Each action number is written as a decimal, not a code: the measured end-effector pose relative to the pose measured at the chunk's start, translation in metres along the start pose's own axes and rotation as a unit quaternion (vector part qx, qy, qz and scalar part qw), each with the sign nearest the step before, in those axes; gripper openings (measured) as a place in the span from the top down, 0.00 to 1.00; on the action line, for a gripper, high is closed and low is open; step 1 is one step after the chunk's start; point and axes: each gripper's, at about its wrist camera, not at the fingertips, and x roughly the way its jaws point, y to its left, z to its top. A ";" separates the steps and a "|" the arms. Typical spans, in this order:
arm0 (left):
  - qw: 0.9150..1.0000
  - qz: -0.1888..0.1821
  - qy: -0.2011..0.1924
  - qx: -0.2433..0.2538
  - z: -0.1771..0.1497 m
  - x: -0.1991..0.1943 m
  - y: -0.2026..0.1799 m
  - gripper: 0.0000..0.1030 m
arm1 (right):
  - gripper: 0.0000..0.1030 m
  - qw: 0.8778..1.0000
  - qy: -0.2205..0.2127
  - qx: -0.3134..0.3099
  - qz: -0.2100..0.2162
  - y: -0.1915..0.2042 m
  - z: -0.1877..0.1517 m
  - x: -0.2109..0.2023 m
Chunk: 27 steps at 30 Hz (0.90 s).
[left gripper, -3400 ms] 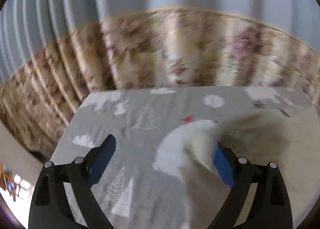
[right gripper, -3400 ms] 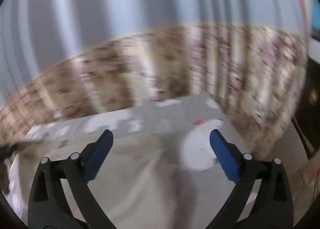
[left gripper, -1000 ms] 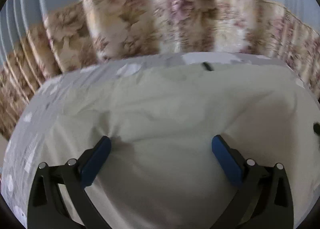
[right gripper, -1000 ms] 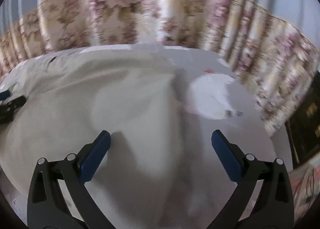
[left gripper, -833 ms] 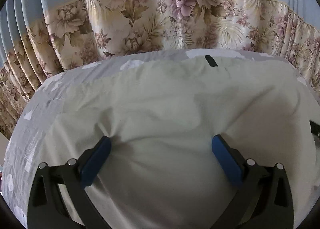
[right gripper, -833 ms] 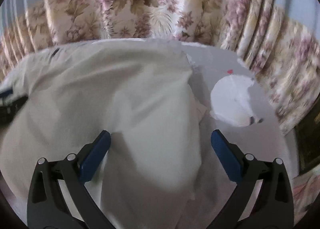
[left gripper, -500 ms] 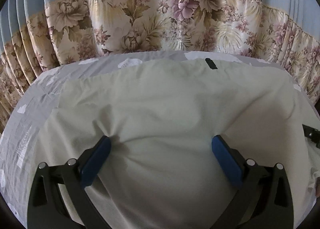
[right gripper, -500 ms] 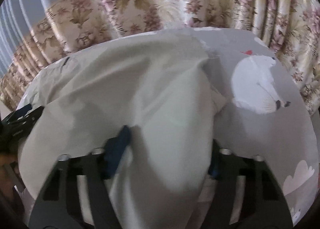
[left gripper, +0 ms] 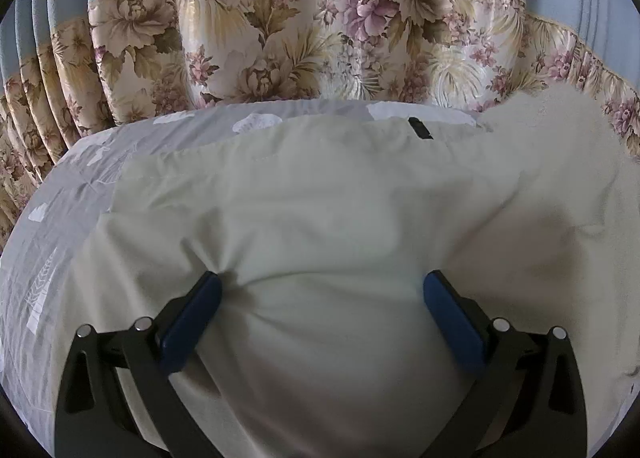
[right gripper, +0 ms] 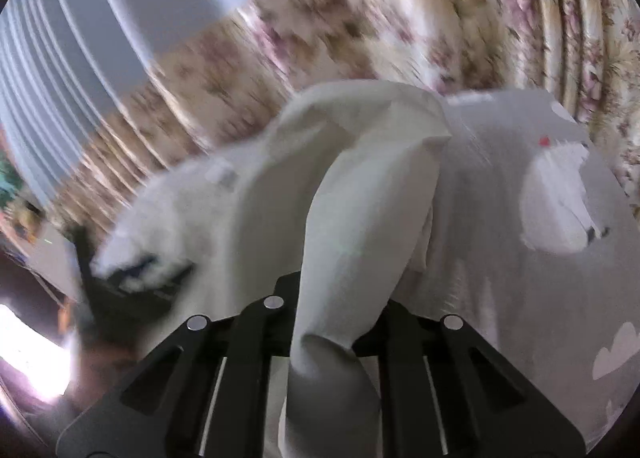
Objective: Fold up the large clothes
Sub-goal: 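Grasp a jacket sleeve with the right gripper and lift it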
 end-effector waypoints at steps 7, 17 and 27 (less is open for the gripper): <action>1.000 0.019 0.012 0.016 0.001 0.007 -0.004 0.01 | 0.90 0.993 -0.023 0.009 0.112 0.053 0.024 -0.026; 0.997 -0.052 0.020 -0.050 0.007 -0.004 0.035 0.02 | 0.90 0.982 -0.022 0.064 0.177 0.113 0.021 0.000; 0.995 -0.021 -0.033 -0.095 0.011 -0.057 0.162 0.02 | 0.89 0.988 0.003 0.032 0.151 0.192 0.009 0.054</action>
